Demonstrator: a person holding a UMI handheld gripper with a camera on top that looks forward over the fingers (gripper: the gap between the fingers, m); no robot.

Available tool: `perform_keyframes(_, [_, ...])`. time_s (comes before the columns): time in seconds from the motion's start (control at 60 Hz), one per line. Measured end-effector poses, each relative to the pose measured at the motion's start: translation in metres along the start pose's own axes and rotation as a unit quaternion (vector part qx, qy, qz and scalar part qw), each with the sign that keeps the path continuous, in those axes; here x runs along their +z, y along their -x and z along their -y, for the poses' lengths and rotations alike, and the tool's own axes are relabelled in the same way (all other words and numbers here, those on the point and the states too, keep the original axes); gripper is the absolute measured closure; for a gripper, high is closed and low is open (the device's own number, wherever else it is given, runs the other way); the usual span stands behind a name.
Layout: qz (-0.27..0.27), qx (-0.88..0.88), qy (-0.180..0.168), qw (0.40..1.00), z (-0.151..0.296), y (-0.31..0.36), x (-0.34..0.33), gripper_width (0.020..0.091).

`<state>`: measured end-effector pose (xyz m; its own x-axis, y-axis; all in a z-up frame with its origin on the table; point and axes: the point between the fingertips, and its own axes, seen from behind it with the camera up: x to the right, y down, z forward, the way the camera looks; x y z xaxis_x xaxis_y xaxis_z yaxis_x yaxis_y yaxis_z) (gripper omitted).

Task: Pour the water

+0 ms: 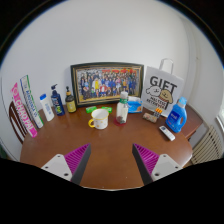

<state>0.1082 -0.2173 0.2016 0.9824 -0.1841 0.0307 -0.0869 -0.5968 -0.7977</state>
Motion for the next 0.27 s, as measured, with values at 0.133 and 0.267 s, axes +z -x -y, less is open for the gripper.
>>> perform_keyframes(0.133, [-0.004, -0.012, -0.004, 1.0, -0.003, 0.004, -0.01, 0.0251])
perform_keyframes(0.267, [-0.024, -0.028, -0.008, 0.999, -0.003, -0.001, -0.015, 0.025])
